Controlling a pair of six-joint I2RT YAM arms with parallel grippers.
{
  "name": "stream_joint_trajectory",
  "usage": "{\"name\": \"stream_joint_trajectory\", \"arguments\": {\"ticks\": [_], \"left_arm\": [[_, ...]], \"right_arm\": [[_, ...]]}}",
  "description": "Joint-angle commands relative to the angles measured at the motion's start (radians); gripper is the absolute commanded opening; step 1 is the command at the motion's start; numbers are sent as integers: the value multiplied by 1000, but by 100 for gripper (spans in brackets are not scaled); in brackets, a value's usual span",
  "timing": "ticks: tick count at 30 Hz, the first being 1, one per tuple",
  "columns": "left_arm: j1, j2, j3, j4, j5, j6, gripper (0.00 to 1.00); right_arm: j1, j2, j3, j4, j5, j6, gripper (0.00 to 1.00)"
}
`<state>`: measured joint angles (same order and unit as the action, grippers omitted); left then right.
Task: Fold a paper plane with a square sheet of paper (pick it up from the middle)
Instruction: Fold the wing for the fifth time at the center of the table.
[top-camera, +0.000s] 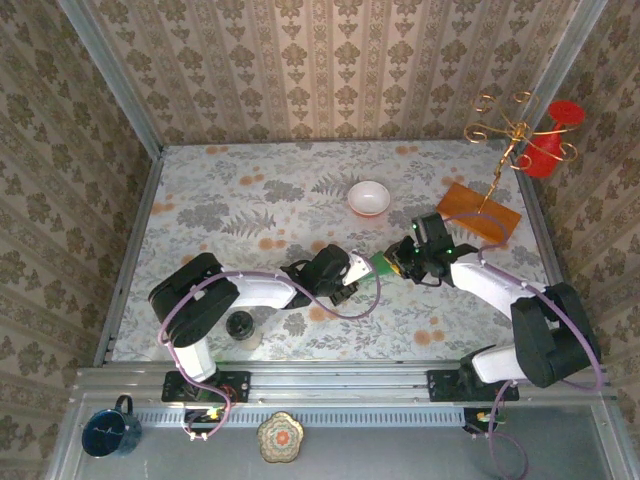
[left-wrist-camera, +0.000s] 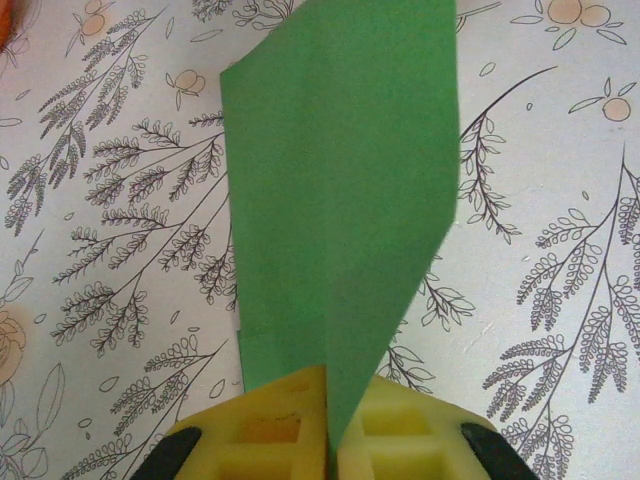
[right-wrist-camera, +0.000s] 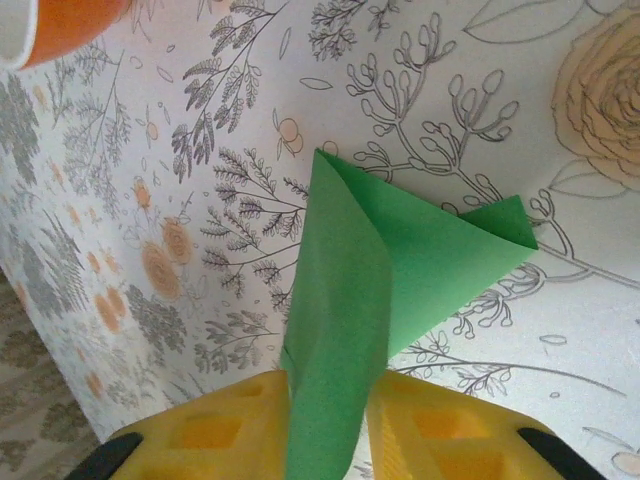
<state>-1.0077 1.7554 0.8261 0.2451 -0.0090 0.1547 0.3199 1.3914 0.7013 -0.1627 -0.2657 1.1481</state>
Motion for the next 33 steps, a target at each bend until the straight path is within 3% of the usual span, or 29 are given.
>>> {"name": "stream_joint_trajectory", "arguments": {"ticks": [1, 7, 17, 19, 26, 33], "left_arm": [[-8, 15, 27, -27, -8, 23, 11], [-11, 19, 27, -35, -6, 25, 11], [-17, 41, 37, -56, 7, 35, 11], [-18, 45, 39, -57, 9, 32, 11], [-11, 53, 63, -87, 49, -6, 11], [23, 42, 101, -172, 131, -47, 10]], "right_arm": [[5, 39, 28, -34, 16, -41, 21], [5, 47, 46, -63, 40, -79, 9], [4, 73, 104, -129, 65, -154, 8], [3, 77, 114, -137, 65, -163, 13], [-9, 24, 102, -177, 110, -177, 48], [-62, -87, 47, -215, 177, -200, 61]]}}
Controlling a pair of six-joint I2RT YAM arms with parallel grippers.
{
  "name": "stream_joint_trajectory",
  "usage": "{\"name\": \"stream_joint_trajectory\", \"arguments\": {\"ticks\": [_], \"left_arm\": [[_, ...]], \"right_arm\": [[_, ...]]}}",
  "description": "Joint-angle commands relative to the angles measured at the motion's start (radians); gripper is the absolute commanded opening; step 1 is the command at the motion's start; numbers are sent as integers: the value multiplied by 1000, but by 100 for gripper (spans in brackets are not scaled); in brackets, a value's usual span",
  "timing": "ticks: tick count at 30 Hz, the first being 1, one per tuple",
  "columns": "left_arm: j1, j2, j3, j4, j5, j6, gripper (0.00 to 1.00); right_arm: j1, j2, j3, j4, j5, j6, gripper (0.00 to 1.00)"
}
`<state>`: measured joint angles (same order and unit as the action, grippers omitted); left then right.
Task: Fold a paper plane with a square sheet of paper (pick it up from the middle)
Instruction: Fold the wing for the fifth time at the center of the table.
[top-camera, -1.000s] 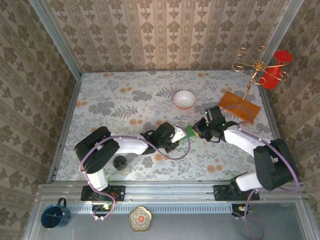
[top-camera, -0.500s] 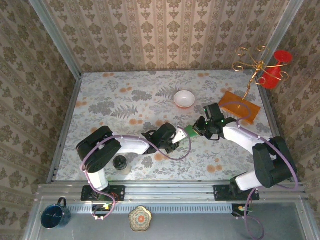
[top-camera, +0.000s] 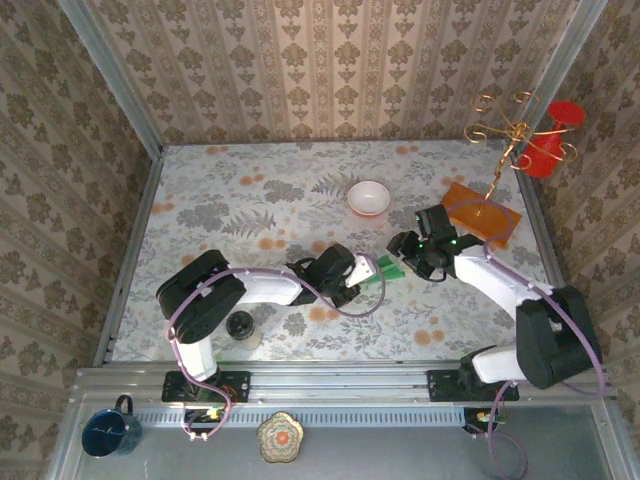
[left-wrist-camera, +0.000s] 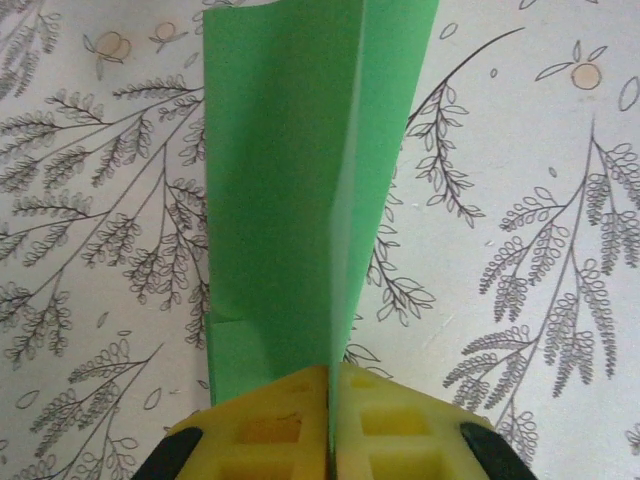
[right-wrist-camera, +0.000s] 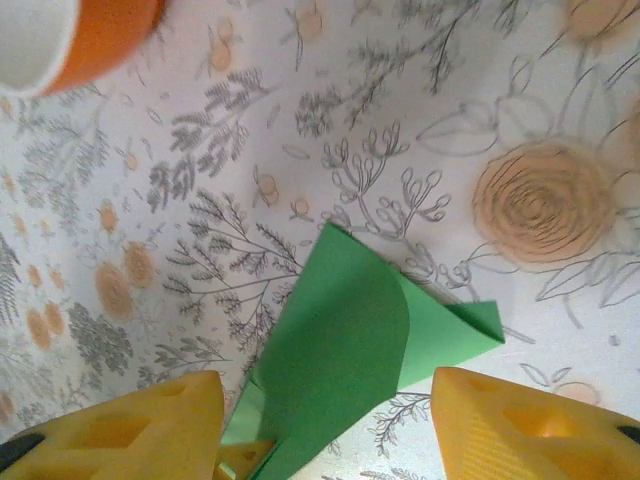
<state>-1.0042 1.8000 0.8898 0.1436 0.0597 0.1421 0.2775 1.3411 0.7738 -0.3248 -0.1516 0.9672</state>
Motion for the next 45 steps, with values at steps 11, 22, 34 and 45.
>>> {"name": "stream_joint_trajectory", "arguments": {"ticks": [11, 22, 34, 45], "left_arm": [[116, -67, 47, -178, 40, -212, 8], [159, -76, 126, -372, 81, -335, 8], [170, 31, 247, -491, 184, -332, 9], [179, 85, 301, -536, 267, -339, 9]], "right_arm": [[-44, -111, -116, 60, -47, -146, 64], [91, 31, -110, 240, -157, -143, 48], [118, 152, -113, 362, -189, -140, 35], [120, 234, -97, 406, -213, -145, 26]]}}
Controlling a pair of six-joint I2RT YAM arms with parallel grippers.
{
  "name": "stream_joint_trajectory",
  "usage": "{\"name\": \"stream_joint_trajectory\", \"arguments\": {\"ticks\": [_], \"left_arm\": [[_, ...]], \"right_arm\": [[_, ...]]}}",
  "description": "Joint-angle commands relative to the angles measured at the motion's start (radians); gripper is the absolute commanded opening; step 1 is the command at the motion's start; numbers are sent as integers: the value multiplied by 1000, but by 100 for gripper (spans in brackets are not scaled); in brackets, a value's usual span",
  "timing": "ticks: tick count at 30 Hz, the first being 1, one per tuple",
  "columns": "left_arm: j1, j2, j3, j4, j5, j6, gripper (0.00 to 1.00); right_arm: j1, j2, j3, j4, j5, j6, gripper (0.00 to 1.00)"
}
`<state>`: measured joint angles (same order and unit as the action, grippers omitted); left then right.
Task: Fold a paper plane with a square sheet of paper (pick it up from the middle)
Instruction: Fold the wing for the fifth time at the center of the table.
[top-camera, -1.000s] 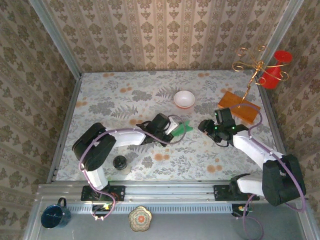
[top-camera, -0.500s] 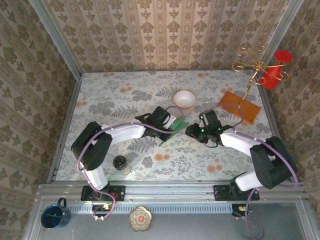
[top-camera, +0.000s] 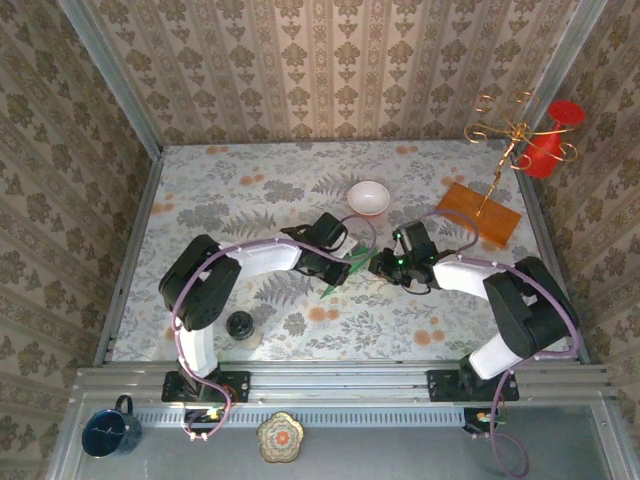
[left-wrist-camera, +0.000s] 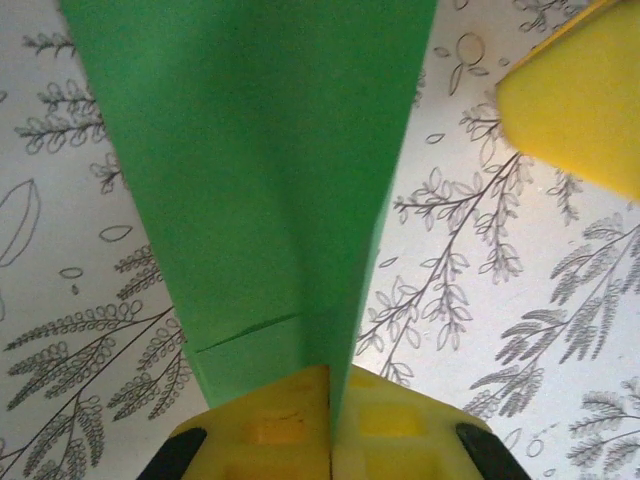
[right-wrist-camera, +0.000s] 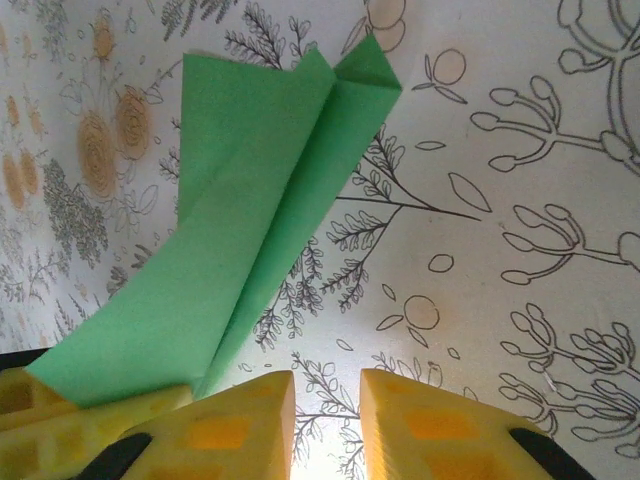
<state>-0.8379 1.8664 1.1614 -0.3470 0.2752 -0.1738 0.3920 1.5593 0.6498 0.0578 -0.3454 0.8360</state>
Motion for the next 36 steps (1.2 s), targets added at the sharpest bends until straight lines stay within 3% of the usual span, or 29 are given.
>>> {"name": "stream_joint_trajectory", "arguments": {"ticks": [1, 12, 20, 36], "left_arm": [[15, 23, 33, -48, 60, -24, 9], [34, 76, 70, -69, 147, -32, 10], [56, 103, 84, -62, 228, -64, 10], [69, 135, 90, -55, 275, -84, 11]], "right_arm": [[5, 18, 25, 26, -20, -14, 26], [5, 0, -4, 38, -20, -47, 33], [18, 25, 13, 48, -39, -65, 48], [33, 82, 51, 76, -31, -48, 66]]}}
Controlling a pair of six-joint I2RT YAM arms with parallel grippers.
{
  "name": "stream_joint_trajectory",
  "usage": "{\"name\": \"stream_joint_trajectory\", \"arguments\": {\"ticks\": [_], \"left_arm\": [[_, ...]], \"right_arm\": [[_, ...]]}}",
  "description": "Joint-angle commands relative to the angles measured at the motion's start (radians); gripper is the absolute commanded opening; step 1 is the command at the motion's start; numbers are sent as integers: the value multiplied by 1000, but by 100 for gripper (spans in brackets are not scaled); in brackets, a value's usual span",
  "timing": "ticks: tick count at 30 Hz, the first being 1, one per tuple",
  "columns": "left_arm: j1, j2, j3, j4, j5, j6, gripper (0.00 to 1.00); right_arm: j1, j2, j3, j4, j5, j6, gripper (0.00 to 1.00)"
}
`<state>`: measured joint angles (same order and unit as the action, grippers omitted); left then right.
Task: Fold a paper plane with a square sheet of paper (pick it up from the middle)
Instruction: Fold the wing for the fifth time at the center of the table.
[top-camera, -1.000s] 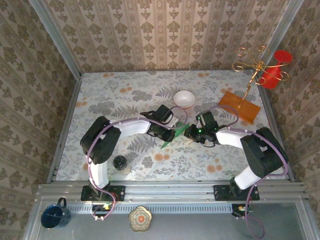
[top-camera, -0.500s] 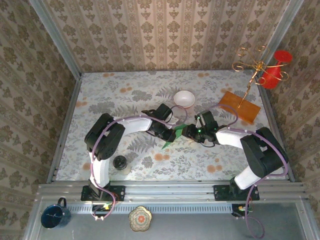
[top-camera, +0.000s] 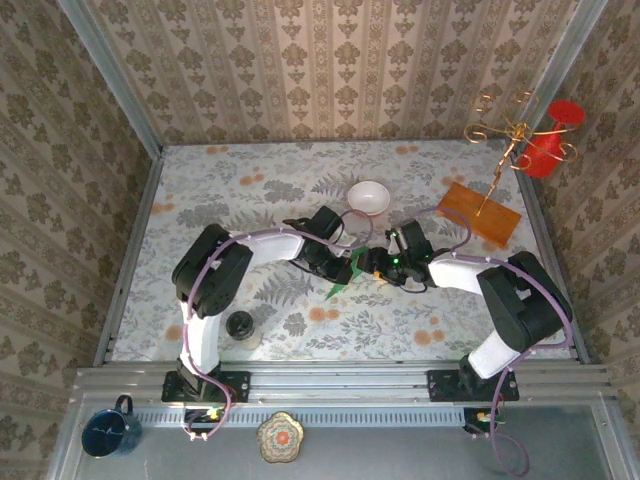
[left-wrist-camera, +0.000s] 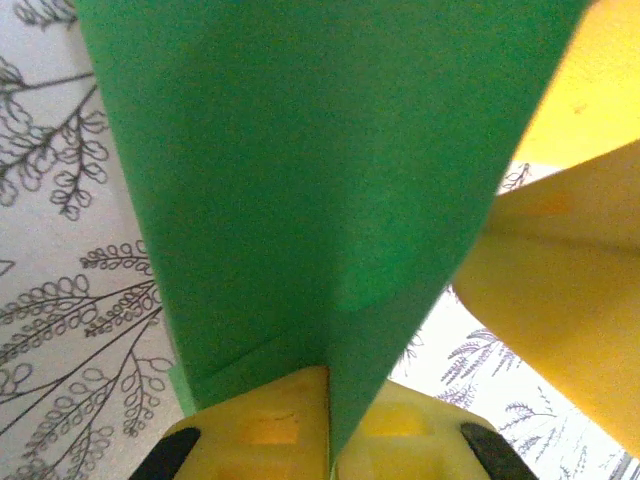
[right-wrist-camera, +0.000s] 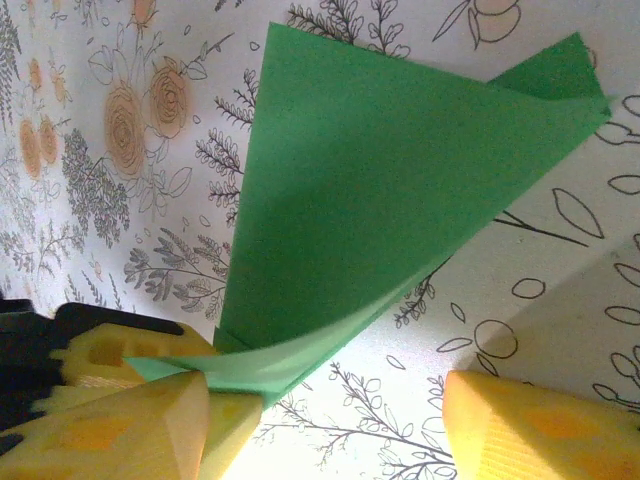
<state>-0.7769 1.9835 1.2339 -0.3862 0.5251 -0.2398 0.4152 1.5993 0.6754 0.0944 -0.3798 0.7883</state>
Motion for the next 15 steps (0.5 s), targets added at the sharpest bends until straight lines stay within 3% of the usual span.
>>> {"name": "stream_joint_trajectory", "arguments": {"ticks": [1, 15], "left_arm": [[10, 21, 18, -14, 29, -21, 11], [18, 9, 7, 8, 51, -30, 12]], "right_arm": [[10, 46, 27, 39, 8, 2, 67], [26, 116, 68, -56, 145, 44, 70]]}}
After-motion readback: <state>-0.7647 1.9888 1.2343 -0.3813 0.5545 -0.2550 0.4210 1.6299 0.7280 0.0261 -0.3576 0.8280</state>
